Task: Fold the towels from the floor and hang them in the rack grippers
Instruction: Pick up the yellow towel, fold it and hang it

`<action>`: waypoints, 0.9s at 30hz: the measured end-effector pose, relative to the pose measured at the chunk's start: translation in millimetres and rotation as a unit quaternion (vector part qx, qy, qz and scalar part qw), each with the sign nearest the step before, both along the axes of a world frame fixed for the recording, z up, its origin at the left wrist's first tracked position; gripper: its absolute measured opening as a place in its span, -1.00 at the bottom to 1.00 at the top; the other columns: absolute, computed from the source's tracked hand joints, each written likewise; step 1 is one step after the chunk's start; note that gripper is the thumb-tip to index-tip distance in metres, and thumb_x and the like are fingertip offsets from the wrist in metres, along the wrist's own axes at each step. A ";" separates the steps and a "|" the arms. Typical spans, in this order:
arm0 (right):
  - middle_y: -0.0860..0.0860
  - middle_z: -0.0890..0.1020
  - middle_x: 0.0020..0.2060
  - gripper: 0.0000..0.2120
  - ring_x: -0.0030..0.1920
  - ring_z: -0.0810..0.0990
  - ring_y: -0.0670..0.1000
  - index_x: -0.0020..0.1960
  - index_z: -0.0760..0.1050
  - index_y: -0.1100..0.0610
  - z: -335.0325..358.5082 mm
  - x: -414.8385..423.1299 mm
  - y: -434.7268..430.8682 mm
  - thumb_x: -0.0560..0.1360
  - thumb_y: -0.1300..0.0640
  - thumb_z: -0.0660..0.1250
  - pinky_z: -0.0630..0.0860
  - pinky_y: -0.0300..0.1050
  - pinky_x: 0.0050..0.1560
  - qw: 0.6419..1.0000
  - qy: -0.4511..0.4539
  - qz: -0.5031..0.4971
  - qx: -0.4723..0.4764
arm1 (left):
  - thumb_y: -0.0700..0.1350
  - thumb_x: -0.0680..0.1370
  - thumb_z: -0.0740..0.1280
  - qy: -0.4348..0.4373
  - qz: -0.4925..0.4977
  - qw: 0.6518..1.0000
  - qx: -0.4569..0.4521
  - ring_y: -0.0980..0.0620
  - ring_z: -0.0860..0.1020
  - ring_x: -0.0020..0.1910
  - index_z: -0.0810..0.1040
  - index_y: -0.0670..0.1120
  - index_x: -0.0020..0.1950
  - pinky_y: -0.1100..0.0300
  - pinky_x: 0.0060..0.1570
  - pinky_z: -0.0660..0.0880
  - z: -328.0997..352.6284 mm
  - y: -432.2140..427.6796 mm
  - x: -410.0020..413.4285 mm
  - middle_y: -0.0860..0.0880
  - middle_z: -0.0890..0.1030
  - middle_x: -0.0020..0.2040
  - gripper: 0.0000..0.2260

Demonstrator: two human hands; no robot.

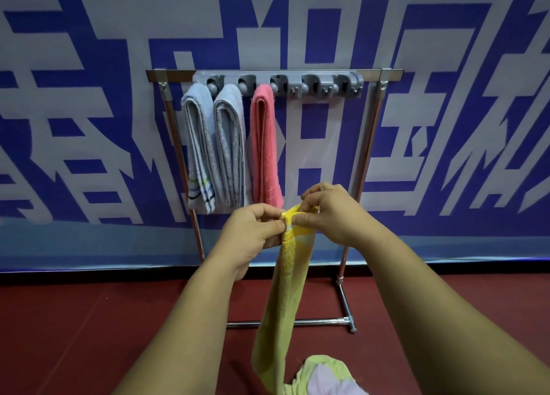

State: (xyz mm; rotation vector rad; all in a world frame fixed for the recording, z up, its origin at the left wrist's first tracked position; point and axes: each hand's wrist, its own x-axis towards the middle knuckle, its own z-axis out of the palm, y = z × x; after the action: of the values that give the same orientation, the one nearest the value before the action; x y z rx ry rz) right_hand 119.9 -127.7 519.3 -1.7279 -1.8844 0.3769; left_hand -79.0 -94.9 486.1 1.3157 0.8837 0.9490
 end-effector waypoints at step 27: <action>-0.06 0.71 -0.18 -0.87 -0.12 0.68 -0.06 -0.07 0.70 0.02 1.8 -0.9 -3.8 0.56 -0.03 0.51 0.63 -0.06 -0.06 0.996 0.073 0.030 -0.037 | -0.38 0.60 0.43 0.042 0.000 0.999 0.029 -0.13 0.74 -0.06 0.69 -0.25 0.07 0.06 0.00 0.71 1.3 -0.5 -6.4 -0.30 0.74 0.01 -0.90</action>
State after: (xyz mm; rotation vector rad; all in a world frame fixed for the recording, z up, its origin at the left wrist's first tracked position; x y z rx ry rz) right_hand 119.0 -131.5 521.1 -1.6467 -1.8409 0.5864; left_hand -85.4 -95.4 487.3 1.4137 0.9268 0.9313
